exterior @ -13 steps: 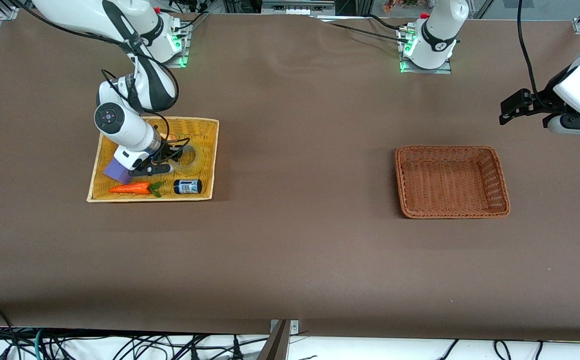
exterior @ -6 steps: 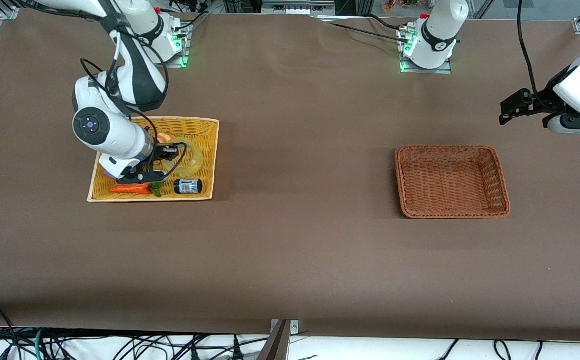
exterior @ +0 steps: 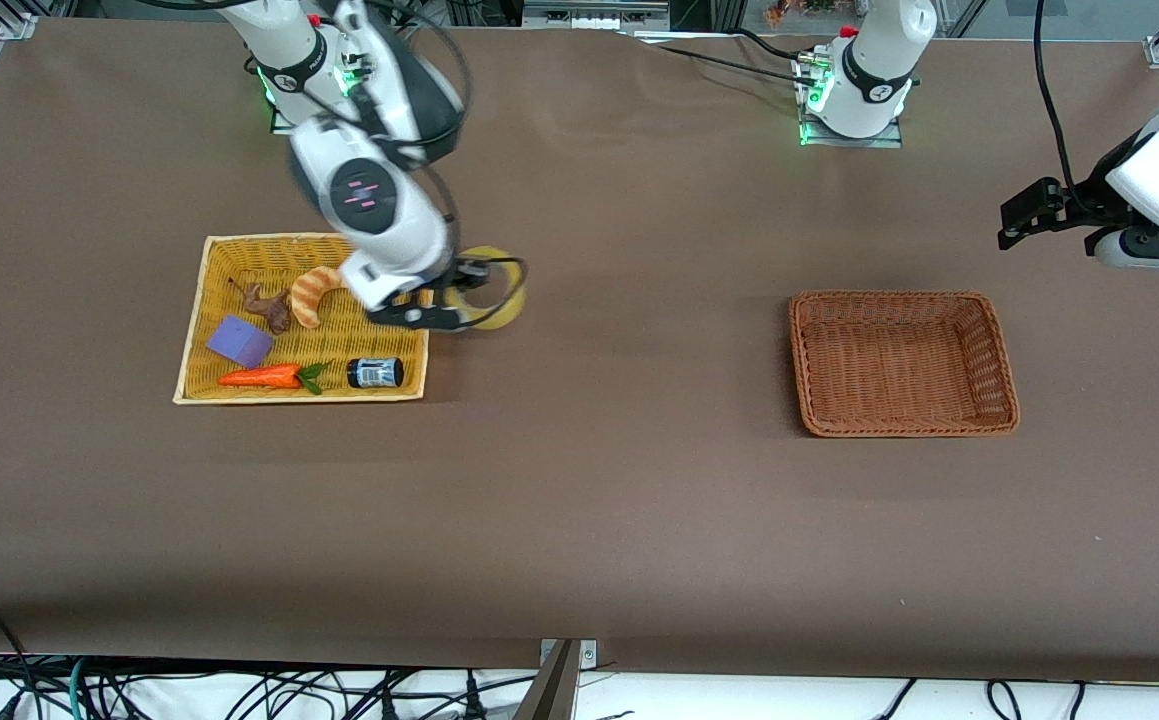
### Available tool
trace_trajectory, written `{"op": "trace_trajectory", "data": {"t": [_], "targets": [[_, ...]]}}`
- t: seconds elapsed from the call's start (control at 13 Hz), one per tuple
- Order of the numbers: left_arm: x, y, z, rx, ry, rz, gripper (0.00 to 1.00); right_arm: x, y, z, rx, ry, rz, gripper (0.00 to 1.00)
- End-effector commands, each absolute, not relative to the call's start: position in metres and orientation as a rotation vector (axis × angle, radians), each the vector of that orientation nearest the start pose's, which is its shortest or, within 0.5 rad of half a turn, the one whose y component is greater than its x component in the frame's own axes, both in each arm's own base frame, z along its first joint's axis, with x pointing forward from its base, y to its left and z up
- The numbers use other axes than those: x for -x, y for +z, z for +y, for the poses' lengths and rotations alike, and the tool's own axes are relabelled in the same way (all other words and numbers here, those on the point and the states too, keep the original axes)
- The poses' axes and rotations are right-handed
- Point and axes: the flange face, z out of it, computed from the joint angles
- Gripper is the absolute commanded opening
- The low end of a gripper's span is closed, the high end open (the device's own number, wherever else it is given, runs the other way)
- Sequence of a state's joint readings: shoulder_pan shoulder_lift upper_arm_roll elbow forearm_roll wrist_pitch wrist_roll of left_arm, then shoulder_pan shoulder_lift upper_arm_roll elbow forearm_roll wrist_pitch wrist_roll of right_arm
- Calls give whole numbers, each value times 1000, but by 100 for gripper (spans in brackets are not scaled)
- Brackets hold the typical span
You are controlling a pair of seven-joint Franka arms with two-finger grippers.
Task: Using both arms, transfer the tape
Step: 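Grasp the tape roll with the right gripper and lift it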
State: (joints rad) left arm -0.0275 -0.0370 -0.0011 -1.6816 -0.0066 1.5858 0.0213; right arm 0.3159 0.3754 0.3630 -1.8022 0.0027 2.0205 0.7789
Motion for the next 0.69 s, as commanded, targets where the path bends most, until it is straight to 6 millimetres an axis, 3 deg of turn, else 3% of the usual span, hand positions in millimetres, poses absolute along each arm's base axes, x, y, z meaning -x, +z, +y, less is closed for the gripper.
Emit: {"op": "trace_trajectory", "data": {"t": [0.0,0.23,0.38,0.46,0.62], "targets": [[-537,599,-14,3170,97,98,100,-494,321,455,3046,320,329,0],[-538,594,-14,3169,121,101,100,-476,290,527,2984,295,528,0],[-538,594,-14,3169,123,101,100,-450,262,566,2950,223,586,0],[-538,594,-15,3169,124,103,100,-433,249,583,2940,192,592,0],[-538,594,-15,3169,124,103,100,-417,225,598,2928,151,616,0]]}}
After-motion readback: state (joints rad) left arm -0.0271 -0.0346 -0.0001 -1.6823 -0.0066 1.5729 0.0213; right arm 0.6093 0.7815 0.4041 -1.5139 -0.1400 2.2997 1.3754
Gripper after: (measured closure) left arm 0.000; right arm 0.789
